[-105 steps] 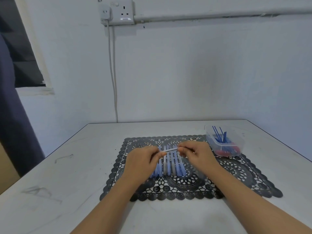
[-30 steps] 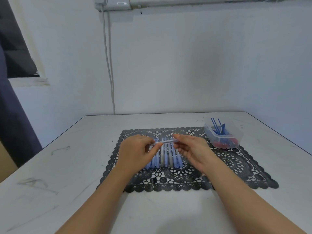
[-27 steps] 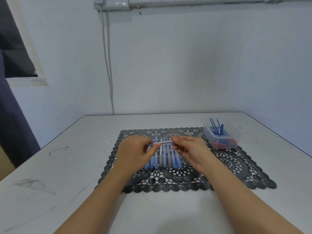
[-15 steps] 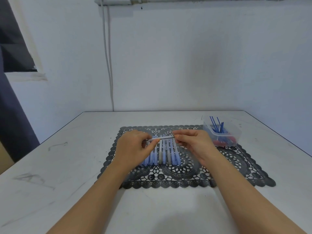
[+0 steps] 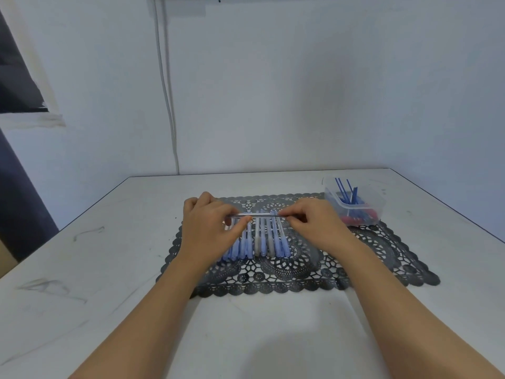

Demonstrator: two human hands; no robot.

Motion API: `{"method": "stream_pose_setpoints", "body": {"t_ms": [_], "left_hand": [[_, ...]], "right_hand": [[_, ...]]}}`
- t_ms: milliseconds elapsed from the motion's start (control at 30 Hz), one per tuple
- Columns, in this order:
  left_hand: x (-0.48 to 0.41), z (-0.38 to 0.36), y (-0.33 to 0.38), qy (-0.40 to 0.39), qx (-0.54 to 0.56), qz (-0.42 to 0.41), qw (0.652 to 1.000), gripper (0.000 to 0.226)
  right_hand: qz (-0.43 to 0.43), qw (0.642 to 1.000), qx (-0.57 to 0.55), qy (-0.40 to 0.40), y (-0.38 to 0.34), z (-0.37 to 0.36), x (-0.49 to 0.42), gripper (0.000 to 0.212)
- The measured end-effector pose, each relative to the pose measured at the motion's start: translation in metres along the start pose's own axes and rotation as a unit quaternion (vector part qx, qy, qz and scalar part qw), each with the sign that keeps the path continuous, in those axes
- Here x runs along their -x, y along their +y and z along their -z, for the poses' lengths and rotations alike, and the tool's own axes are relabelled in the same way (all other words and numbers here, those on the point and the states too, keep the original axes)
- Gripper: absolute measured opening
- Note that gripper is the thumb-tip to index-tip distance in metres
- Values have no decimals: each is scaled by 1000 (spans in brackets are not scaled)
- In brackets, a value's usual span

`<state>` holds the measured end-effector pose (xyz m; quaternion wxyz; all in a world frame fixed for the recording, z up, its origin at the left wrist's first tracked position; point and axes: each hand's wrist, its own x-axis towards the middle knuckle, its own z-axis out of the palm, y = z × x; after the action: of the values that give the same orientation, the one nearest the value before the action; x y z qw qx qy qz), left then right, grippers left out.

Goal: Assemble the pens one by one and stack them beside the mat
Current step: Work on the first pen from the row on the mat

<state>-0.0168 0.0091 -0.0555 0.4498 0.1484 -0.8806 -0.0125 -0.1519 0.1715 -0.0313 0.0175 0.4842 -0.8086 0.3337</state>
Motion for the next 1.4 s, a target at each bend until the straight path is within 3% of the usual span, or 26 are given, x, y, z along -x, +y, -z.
{"method": "stream_pose_setpoints", "body": {"t_ms": [567,733,833,933,1067,1233,1400], "left_hand": [[2,-10,-2,-16,61,38,997,44],[-1,-9,-3,-17,60,42,997,46],[-1,-9,-3,-18,63,51,996,46],[0,-9,-4,-14,62,60,996,47],[2,-9,-5,-14,64,66,996,48],[2,-8,-5,-13,64,74,995,40],[2,-7,-4,-14,67,79,995,26]], "right_hand": [[24,998,-66,-7,4,-3,2,24],[1,994,-109,-11,8,0,2,41],[-8,987,-151,46,15,5,3,46],[-11,990,-100,98,25,3,-4,38],[-58,986,-99,117,35,-3,-10,10],[-94,994,19,51,40,-7,-8,16],[-84,995,59,-6,32,-10,-4,19]]}}
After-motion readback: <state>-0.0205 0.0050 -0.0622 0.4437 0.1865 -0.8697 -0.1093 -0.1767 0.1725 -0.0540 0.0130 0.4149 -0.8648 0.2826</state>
